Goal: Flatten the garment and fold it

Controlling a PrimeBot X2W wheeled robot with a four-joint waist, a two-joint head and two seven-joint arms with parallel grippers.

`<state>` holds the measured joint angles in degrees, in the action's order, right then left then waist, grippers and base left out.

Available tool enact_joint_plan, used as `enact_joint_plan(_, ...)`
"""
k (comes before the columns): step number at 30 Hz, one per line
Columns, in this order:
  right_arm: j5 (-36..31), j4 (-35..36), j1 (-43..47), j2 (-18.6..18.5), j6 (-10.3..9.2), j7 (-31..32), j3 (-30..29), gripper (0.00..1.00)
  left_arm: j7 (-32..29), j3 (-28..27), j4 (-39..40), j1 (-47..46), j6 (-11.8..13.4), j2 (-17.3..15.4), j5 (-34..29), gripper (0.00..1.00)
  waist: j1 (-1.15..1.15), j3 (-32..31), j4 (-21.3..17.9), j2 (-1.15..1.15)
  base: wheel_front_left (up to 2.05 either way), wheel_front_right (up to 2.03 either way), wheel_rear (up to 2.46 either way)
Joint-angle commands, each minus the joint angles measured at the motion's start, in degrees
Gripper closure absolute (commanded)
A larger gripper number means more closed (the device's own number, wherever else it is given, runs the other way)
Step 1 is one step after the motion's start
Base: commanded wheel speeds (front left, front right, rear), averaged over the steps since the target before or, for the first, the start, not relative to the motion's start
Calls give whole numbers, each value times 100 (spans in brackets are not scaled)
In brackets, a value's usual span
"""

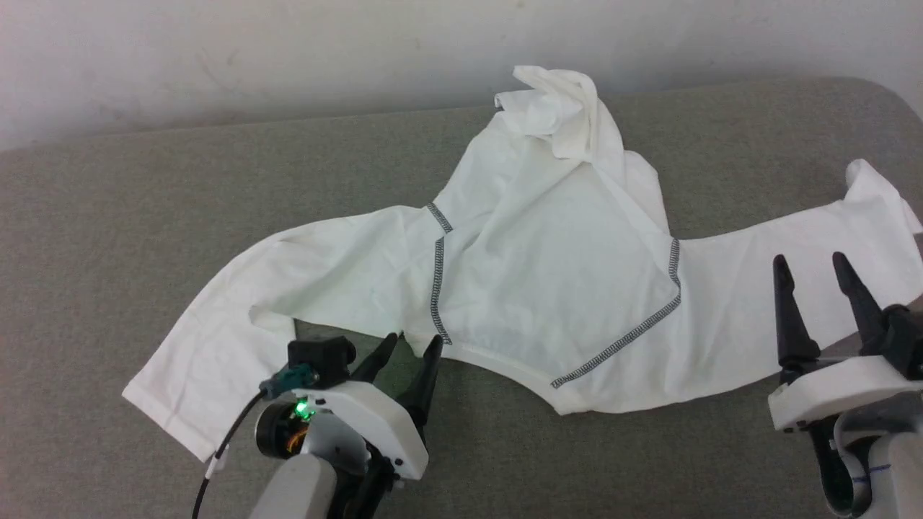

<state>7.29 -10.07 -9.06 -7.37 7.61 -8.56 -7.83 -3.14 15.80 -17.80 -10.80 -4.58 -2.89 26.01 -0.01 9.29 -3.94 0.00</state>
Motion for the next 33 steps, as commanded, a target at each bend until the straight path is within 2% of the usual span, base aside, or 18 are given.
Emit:
enact_joint_plan(1, 46, 99, 82, 29, -12, 16, 34, 0, -24, -37, -26, -130, -5, -4, 54, 0, 1, 104, -202, 0, 0, 0, 0)
enact_joint_plan(7, 70, 446, 355, 114, -12, 61, 215, 0, -287, -184, -187, -413, 192, -67, 139, 0, 1, 269, -385, 0, 0, 0, 0)
enact_joint_plan(14, 85, 538, 363, 116, -12, 162, 347, 0, -437, -208, -281, -589, 160, -82, 285, 0, 1, 382, -441, 0, 0, 0, 0)
enact_joint_plan(15, 106, 524, 383, 106, -12, 204, 399, 0, -425, -197, -283, -608, 120, -81, 315, 59, 1, 392, -438, 0, 0, 0, 0)
enact_joint_plan(16, 118, 504, 411, 68, -12, 250, 476, 0, -387, -184, -273, -626, 80, -79, 344, 100, 1, 396, -432, 0, 0, 0, 0)
enact_joint_plan(20, 568, 513, 577, -140, -12, 587, 1147, 0, -123, -156, -195, -619, 35, -77, 327, 100, 1, 334, -394, 0, 0, 0, 0)
enact_joint_plan(23, 1542, 677, 771, -298, -12, 1223, 1807, 0, 91, -117, -69, -498, 37, -70, 299, 100, 1, 243, -334, 0, 0, 0, 0)
enact_joint_plan(26, 2485, 838, 1007, -476, -12, 2002, 2110, 0, 223, -21, 93, -333, 39, -55, 311, 100, 1, 163, -199, 0, 0, 0, 0)
enact_joint_plan(29, 3124, 937, 1220, -532, -12, 2653, 2151, 0, 287, 114, 254, -199, 44, -42, 305, 100, 1, 126, -29, 0, 0, 0, 0)
enact_joint_plan(33, 3877, 917, 1380, -236, -12, 3217, 1876, 0, 327, 277, 394, -91, 67, -31, 299, 100, 1, 102, 162, 0, 0, 0, 0)
